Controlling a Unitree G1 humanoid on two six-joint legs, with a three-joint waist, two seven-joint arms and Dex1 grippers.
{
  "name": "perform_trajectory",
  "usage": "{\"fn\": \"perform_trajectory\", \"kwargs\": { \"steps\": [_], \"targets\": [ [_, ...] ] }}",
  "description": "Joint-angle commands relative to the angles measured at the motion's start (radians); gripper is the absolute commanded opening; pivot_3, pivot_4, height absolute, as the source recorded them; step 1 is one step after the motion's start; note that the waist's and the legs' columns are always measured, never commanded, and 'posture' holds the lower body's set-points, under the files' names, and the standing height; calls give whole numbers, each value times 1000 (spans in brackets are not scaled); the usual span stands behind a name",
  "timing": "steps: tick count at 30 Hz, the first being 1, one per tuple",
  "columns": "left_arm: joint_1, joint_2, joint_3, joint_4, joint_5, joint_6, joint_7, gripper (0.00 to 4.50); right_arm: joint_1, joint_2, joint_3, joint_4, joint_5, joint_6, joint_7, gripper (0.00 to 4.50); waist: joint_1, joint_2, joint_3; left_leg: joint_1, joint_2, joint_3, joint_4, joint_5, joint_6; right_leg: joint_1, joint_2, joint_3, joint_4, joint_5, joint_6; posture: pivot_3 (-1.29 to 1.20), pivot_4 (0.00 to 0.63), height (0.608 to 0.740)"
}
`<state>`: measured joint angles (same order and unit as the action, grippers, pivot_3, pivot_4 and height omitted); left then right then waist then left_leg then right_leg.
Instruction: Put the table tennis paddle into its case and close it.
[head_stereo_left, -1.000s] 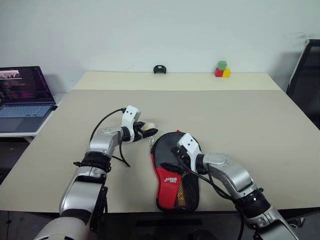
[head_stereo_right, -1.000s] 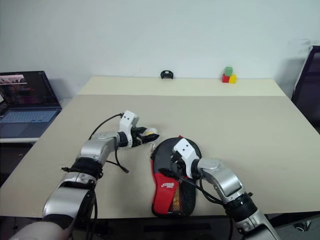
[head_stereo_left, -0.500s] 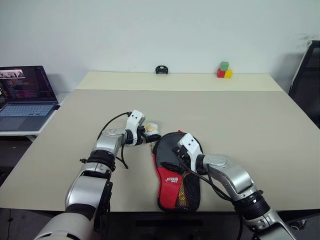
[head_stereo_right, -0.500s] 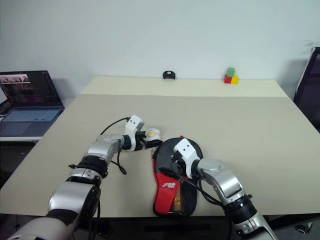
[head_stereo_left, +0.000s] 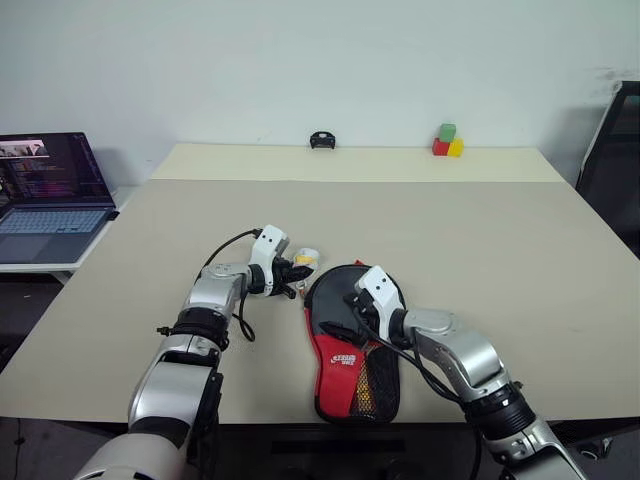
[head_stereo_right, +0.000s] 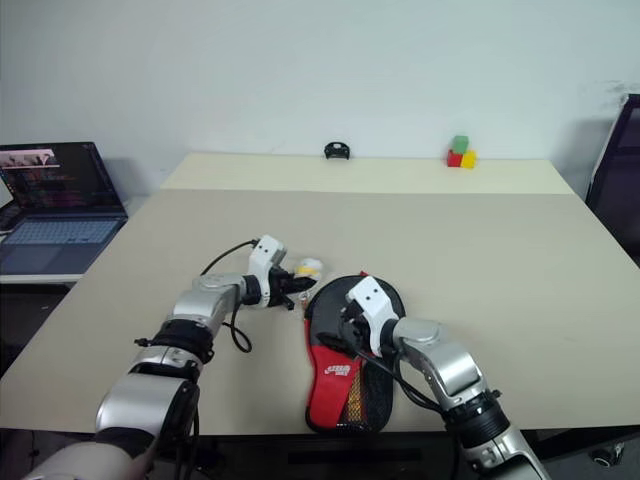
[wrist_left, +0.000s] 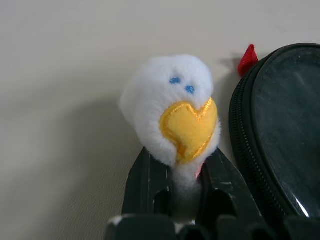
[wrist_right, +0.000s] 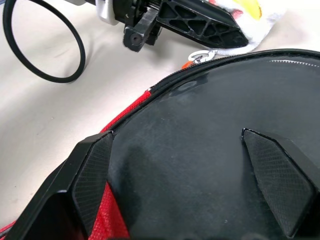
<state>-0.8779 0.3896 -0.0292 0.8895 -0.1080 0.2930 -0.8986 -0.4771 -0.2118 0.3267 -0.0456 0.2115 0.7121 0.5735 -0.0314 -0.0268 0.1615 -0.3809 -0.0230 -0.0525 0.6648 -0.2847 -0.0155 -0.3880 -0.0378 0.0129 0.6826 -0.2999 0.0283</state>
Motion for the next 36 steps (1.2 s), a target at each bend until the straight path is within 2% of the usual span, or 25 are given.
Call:
{"fn": "perform_trajectory", "kwargs": {
  "steps": [1, 4, 8, 15, 22, 25, 32, 36],
  "targets": [
    [0, 26, 11, -83, -2, -1, 3, 231, 16, -65, 63, 73, -75, 40, 5, 4500, 0, 0, 0, 0, 0, 0, 0, 0, 0, 0, 0, 0, 0, 0, 0, 0, 150, 740],
    [-30, 19, -1, -99, -3, 8, -11, 231, 20, -89, 83, 91, -93, 47, 9, 4500, 1, 0, -1, 0, 0, 0, 0, 0, 0, 0, 0, 0, 0, 0, 0, 0, 150, 740],
    [-90, -3, -34, -22, 43, -45, 0, 231, 33, -103, 91, 84, -103, 51, 19, 4500, 7, -1, -4, 0, 0, -1, 1, 0, 0, 1, 0, -1, 0, 0, 0, 0, 150, 740],
    [-239, -79, -63, 226, 117, -163, 68, 231, 60, -107, 78, 67, -95, 79, 22, 4500, 15, -1, -6, 1, -1, -2, 2, 0, 0, 4, 0, -4, -1, 0, 1, 0, 150, 740],
    [-315, -147, -93, 395, 213, -239, 196, 231, 78, -92, 64, 65, -83, 105, 10, 4500, 20, -2, -6, 1, -2, -2, 2, 0, 0, 4, 0, -5, -1, 0, 1, 0, 150, 740],
    [-329, -167, -101, 425, 250, -263, 249, 231, 84, -92, 61, 61, -84, 111, 9, 4500, 25, -2, -8, 1, -2, -3, 2, 0, 0, 5, 0, -5, -1, 0, 1, 0, 150, 740],
    [-334, -172, -84, 439, 272, -274, 258, 231, 85, -91, 59, 58, -86, 115, 9, 4500, 25, -2, -9, 1, -1, -3, 2, 0, 0, 4, 0, -5, -1, 0, 1, 0, 150, 740],
    [-405, -255, -112, 463, 340, -322, 438, 231, 148, -69, 9, 38, -85, 157, -63, 4500, 39, -3, -10, 0, -2, -4, 2, 0, 0, 5, 0, -6, -2, 0, 1, 0, 150, 740]
  ]
}}
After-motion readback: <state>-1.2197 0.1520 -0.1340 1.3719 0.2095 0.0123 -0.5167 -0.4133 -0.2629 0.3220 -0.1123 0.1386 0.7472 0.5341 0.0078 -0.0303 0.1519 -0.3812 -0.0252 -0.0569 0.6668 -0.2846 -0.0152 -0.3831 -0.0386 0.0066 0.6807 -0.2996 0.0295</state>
